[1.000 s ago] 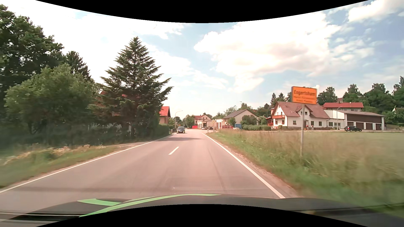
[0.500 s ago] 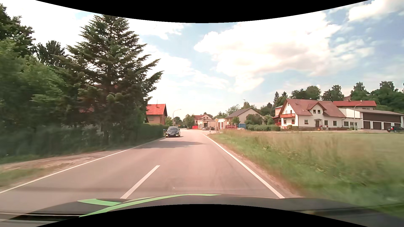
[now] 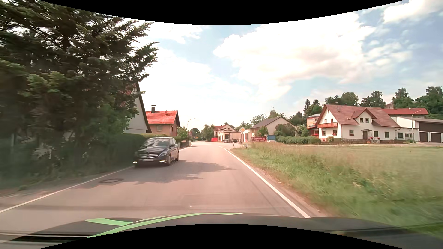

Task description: Follow the waypoints while adhering to traffic rules and regulations

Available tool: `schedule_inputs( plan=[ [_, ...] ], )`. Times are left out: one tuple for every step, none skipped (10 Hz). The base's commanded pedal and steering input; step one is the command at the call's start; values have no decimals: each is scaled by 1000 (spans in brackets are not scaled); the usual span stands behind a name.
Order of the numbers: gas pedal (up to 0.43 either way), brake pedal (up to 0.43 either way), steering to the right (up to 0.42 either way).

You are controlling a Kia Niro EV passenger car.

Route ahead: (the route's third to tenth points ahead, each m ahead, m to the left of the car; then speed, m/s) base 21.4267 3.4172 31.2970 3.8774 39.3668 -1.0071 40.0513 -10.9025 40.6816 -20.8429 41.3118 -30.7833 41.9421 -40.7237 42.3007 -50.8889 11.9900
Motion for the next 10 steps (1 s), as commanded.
schedule_inputs(
  plan=[
    [0,195,-7],
    [0,195,-9],
    [0,195,-10],
    [0,195,-12],
    [0,195,-14],
    [0,195,-14],
    [0,195,-14],
    [0,195,-14],
    [0,195,-14],
    [0,201,-14]
  ],
)
